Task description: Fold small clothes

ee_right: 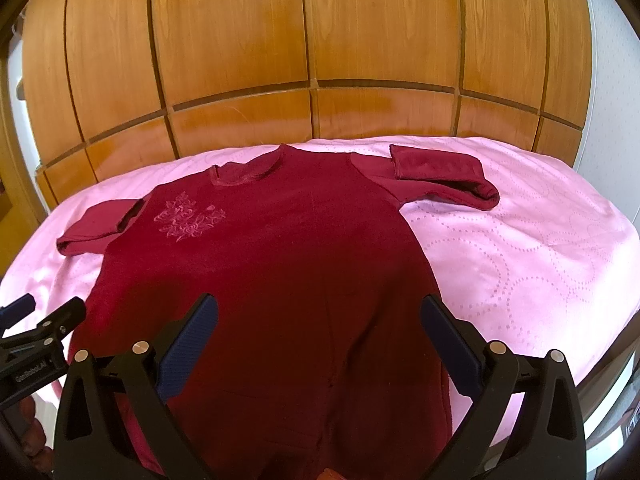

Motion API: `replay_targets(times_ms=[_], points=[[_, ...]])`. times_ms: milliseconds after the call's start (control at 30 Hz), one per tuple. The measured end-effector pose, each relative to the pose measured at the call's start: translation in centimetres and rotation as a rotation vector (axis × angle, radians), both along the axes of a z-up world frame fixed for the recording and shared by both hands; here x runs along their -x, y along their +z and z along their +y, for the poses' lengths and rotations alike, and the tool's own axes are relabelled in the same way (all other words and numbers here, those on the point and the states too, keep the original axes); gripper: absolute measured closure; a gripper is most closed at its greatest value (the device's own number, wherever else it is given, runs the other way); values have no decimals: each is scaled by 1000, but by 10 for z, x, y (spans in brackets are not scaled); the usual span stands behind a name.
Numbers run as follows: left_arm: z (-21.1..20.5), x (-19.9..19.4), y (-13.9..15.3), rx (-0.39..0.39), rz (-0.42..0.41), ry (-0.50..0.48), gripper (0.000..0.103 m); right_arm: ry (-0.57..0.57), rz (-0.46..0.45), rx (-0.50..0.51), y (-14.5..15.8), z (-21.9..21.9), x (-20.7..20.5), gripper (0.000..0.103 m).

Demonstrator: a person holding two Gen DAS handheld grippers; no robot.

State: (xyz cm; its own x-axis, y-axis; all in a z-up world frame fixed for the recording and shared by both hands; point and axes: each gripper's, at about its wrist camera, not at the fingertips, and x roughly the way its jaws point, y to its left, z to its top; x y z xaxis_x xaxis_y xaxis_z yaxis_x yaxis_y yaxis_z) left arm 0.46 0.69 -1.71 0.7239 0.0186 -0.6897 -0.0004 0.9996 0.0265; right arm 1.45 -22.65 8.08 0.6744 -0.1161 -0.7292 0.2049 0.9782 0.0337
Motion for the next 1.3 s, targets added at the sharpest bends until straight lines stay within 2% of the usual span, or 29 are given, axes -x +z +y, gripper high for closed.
replay_targets(times_ms=[833,1033,1167,1200,1300], points=[[0,-7,-3,3,42,7,2,8,20,-7,-4,2,0,3],[1,-8,-6,9,50,7,2,13,-1,-5,-4,2,1,3],[6,-14,-13,20,82,11,2,101,-56,-90,-8,2,-3,3],[9,-18,-15,20,96,16,2,94,-46,-104,-11,2,-4,3],[20,-29,-25,21,130,30,2,116,65,-162,-27,1,-13,3]])
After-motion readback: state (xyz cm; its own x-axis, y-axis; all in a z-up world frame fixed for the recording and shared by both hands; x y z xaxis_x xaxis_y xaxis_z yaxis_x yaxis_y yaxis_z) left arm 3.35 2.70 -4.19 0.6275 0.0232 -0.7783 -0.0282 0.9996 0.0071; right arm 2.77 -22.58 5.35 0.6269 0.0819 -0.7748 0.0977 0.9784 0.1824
